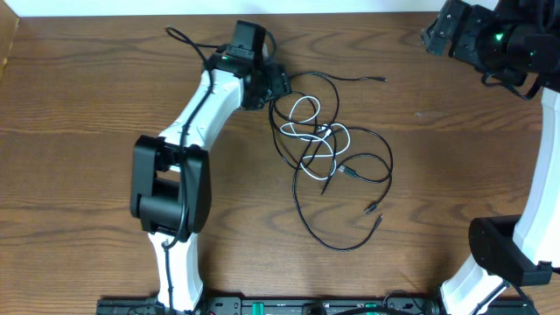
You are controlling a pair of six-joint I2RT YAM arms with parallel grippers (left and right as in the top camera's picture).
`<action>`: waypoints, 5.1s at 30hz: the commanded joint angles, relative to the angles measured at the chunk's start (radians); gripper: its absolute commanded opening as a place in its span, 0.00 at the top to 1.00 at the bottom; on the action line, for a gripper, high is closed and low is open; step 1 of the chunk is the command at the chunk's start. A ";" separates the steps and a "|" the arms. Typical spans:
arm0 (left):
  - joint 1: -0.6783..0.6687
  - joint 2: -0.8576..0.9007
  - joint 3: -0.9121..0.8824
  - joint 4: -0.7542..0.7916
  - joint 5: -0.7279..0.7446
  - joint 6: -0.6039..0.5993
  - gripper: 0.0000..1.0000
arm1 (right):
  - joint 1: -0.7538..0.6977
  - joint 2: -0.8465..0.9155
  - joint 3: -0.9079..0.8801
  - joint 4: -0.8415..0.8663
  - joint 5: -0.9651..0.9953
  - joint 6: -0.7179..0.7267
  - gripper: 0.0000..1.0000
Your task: Untangle cables
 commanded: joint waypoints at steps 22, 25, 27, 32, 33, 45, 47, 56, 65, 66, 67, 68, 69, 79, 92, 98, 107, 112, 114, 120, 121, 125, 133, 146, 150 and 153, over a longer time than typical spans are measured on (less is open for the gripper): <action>-0.023 0.126 0.014 -0.011 -0.098 -0.141 0.58 | 0.000 0.009 0.002 -0.003 0.011 -0.014 0.01; -0.033 0.126 0.014 -0.014 -0.098 -0.140 0.61 | 0.000 0.009 0.002 -0.003 0.011 -0.014 0.01; -0.040 0.126 0.014 -0.014 -0.109 -0.139 0.61 | 0.000 0.009 0.002 -0.003 0.011 -0.014 0.01; -0.058 0.126 0.014 -0.015 -0.151 -0.140 0.61 | 0.000 0.009 0.002 -0.003 0.011 -0.014 0.01; -0.058 0.126 0.014 -0.014 -0.155 -0.140 0.61 | 0.000 0.009 0.002 -0.003 0.011 -0.014 0.01; -0.057 0.056 0.014 -0.019 -0.225 -0.087 0.59 | 0.000 0.009 0.002 -0.003 0.010 -0.014 0.01; -0.060 0.051 0.014 -0.021 -0.219 -0.089 0.56 | 0.000 0.009 0.002 -0.003 0.011 -0.014 0.01; -0.100 0.057 0.014 -0.032 -0.207 -0.134 0.56 | 0.000 0.009 0.002 -0.003 0.011 -0.014 0.01; -0.121 0.110 0.014 -0.025 -0.264 -0.193 0.56 | 0.000 0.009 0.002 -0.003 0.010 -0.014 0.01; -0.120 0.111 0.014 -0.024 -0.271 -0.193 0.56 | 0.000 0.009 0.002 -0.003 0.010 -0.014 0.01; -0.120 0.111 0.014 -0.025 -0.285 -0.193 0.56 | 0.000 0.009 0.002 -0.003 0.011 -0.014 0.01; -0.120 0.111 0.014 -0.025 -0.297 -0.193 0.56 | 0.000 0.009 0.002 -0.003 0.010 -0.014 0.01; -0.120 0.111 0.014 -0.025 -0.304 -0.193 0.56 | 0.000 0.009 0.002 -0.003 0.011 -0.014 0.01; -0.122 0.123 0.013 -0.025 -0.303 -0.225 0.56 | 0.000 0.009 0.002 -0.003 0.011 -0.014 0.01; -0.135 0.126 -0.004 0.007 -0.303 -0.231 0.56 | 0.000 0.009 0.002 -0.003 0.011 -0.014 0.01; -0.136 0.137 -0.006 0.013 -0.303 -0.232 0.56 | 0.000 0.009 0.002 -0.003 0.011 -0.014 0.01; -0.135 0.180 -0.006 0.013 -0.304 -0.238 0.57 | 0.000 0.009 0.002 -0.003 0.011 -0.014 0.01; -0.135 0.182 -0.006 0.032 -0.304 -0.238 0.74 | 0.000 0.009 0.002 -0.003 0.011 -0.014 0.01; -0.135 0.182 -0.006 0.040 -0.304 -0.238 0.80 | 0.000 0.009 0.002 -0.003 0.011 -0.014 0.01; -0.135 0.134 -0.001 0.041 -0.303 -0.232 0.92 | 0.000 0.009 0.002 -0.003 0.011 -0.014 0.01; -0.135 0.116 0.000 0.041 -0.300 -0.224 0.93 | 0.000 0.009 0.002 -0.003 0.010 -0.014 0.01; -0.145 -0.010 0.000 0.035 -0.275 -0.152 0.92 | 0.000 0.009 0.002 -0.003 0.011 -0.014 0.01; -0.179 -0.298 0.001 0.055 -0.220 -0.139 0.92 | 0.000 0.009 0.002 -0.003 0.010 -0.014 0.01; -0.195 -0.652 0.001 0.457 0.001 -0.169 0.92 | 0.000 0.009 0.002 -0.003 0.011 -0.014 0.01; -0.194 -0.696 0.010 0.676 0.001 -0.305 0.93 | 0.000 0.009 0.002 -0.003 0.011 -0.014 0.01; -0.194 -0.702 0.070 0.812 -0.025 -0.360 0.93 | 0.000 0.009 0.002 -0.003 0.011 -0.014 0.01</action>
